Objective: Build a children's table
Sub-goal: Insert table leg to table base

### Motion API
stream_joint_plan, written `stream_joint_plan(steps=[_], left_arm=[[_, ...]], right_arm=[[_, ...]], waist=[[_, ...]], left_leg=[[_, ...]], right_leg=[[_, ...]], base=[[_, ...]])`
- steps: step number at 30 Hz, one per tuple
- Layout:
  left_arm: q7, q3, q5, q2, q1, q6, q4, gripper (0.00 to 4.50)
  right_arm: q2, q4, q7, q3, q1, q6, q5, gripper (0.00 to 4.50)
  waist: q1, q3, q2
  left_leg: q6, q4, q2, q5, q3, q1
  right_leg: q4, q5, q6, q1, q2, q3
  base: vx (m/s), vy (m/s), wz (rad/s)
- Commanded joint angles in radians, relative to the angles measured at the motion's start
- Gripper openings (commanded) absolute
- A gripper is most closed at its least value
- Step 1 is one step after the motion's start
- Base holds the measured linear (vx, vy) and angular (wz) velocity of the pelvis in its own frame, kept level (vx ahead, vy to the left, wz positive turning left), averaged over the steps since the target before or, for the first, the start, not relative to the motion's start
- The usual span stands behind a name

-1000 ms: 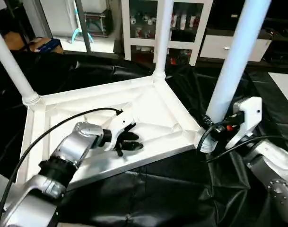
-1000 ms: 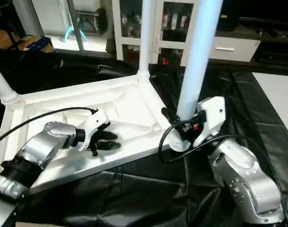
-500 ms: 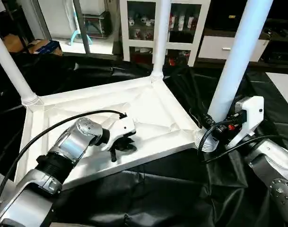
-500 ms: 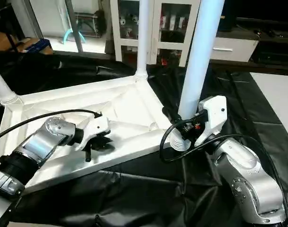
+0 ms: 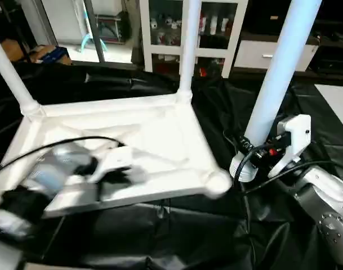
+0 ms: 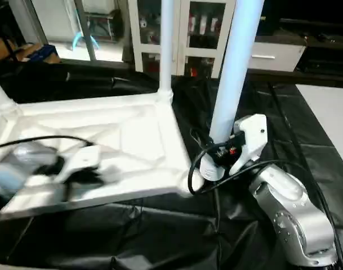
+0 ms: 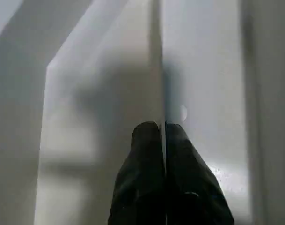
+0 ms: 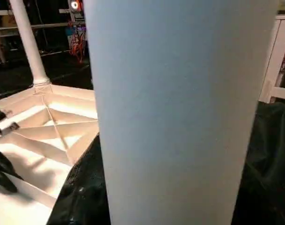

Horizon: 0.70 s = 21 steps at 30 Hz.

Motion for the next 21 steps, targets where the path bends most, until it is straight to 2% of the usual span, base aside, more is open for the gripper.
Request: stream_joint_plan(steps=[1, 2, 5, 6, 8, 12, 13, 14, 16, 17, 18, 21], left_arm=[[0.055, 0.003, 0.062, 0.043, 0.036, 0.020, 0.052, 0.05], [0.079, 0.015, 0.066, 0.051, 0.049, 0.038, 0.044, 0.05], [0.171, 0.052, 0.074, 0.037, 0.078, 0.108, 0.022, 0.05], [0.181, 0.051, 0.080, 0.038, 0.084, 0.113, 0.021, 0.05], [0.179, 0.044, 0.095, 0.054, 0.100, 0.089, 0.020, 0.05], [0.174, 0.065, 0.073, 0.063, 0.120, 0.037, 0.011, 0.05], [0.174, 0.105, 0.030, 0.049, 0.127, 0.014, -0.013, 0.05], [0.163, 0.117, 0.010, 0.046, 0.130, 0.008, -0.023, 0.28], [0.077, 0.167, -0.092, 0.043, 0.150, -0.006, -0.084, 0.28], [0.077, 0.167, -0.092, 0.043, 0.150, -0.006, -0.084, 0.43], [0.027, 0.168, -0.115, 0.063, 0.165, 0.000, -0.116, 0.57], [-0.015, 0.160, -0.120, 0.089, 0.180, 0.002, -0.156, 0.77]], right_arm=[[0.001, -0.021, 0.004, -0.003, -0.009, 0.006, -0.007, 1.84], [0.002, -0.021, 0.004, -0.003, -0.008, 0.007, -0.008, 1.84], [0.010, -0.015, 0.006, 0.001, -0.011, 0.007, -0.012, 1.84], [0.012, -0.013, 0.006, 0.003, -0.013, 0.008, -0.013, 1.84], [0.015, -0.012, 0.008, 0.004, -0.016, 0.010, -0.014, 1.84], [0.014, -0.008, 0.011, -0.001, -0.018, 0.013, -0.013, 1.84], [0.012, -0.007, 0.013, -0.005, -0.017, 0.013, -0.013, 1.84], [0.012, -0.007, 0.013, -0.006, -0.017, 0.014, -0.013, 1.84], [0.014, -0.007, 0.011, -0.011, -0.015, 0.015, -0.013, 1.84], [0.014, -0.007, 0.011, -0.011, -0.015, 0.015, -0.013, 1.84], [0.016, -0.007, 0.009, -0.013, -0.014, 0.017, -0.013, 1.84], [0.020, -0.010, 0.005, -0.018, -0.014, 0.020, -0.011, 1.84]], waist=[[0.003, -0.052, 0.001], [0.002, -0.051, -0.005], [0.001, -0.049, -0.003], [-0.001, -0.049, -0.008], [-0.001, -0.048, -0.005], [-0.008, -0.047, -0.006], [-0.009, -0.048, -0.005], [-0.010, -0.048, -0.006], [-0.010, -0.052, -0.001], [-0.011, -0.054, -0.002], [-0.009, -0.055, 0.001], [-0.006, -0.054, 0.000]], left_leg=[[0.011, -0.095, 0.078, -0.178, -0.032, 0.026], [0.004, -0.096, 0.078, -0.190, -0.031, 0.026], [-0.004, -0.098, 0.079, -0.208, -0.031, 0.027], [-0.006, -0.099, 0.078, -0.212, -0.030, 0.026], [-0.009, -0.099, 0.077, -0.212, -0.031, 0.026], [-0.014, -0.101, 0.076, -0.231, -0.031, 0.027], [-0.015, -0.102, 0.078, -0.234, -0.032, 0.027], [-0.015, -0.101, 0.077, -0.230, -0.031, 0.026], [-0.010, -0.099, 0.077, -0.210, -0.030, 0.028], [-0.002, -0.097, 0.076, -0.178, -0.029, 0.026], [0.006, -0.095, 0.076, -0.159, -0.028, 0.028], [0.017, -0.095, 0.077, -0.140, -0.026, 0.029]], right_leg=[[-0.059, -0.003, -0.287, 0.030, -0.068, 0.029], [-0.061, -0.015, -0.284, 0.029, -0.067, 0.029], [-0.062, -0.040, -0.282, 0.027, -0.069, 0.031], [-0.064, -0.055, -0.277, 0.027, -0.068, 0.031], [-0.066, -0.068, -0.269, 0.026, -0.068, 0.032], [-0.069, -0.083, -0.260, 0.024, -0.067, 0.033], [-0.069, -0.082, -0.261, 0.023, -0.068, 0.034], [-0.068, -0.074, -0.262, 0.024, -0.067, 0.033], [-0.063, -0.037, -0.270, 0.021, -0.066, 0.032], [-0.059, 0.014, -0.278, 0.022, -0.064, 0.031], [-0.056, 0.051, -0.285, 0.021, -0.063, 0.030], [-0.055, 0.088, -0.290, 0.021, -0.061, 0.028]], base=[[0.000, 0.000, 0.00], [0.000, 0.000, 0.00], [0.000, 0.000, 0.00], [0.000, 0.000, 0.00], [0.000, 0.000, 0.00], [0.000, 0.000, 0.00], [0.000, 0.000, 0.00], [0.000, 0.000, 0.00], [0.000, 0.000, 0.00], [0.000, 0.000, 0.00], [0.000, 0.000, 0.00], [0.000, 0.000, 0.00]])
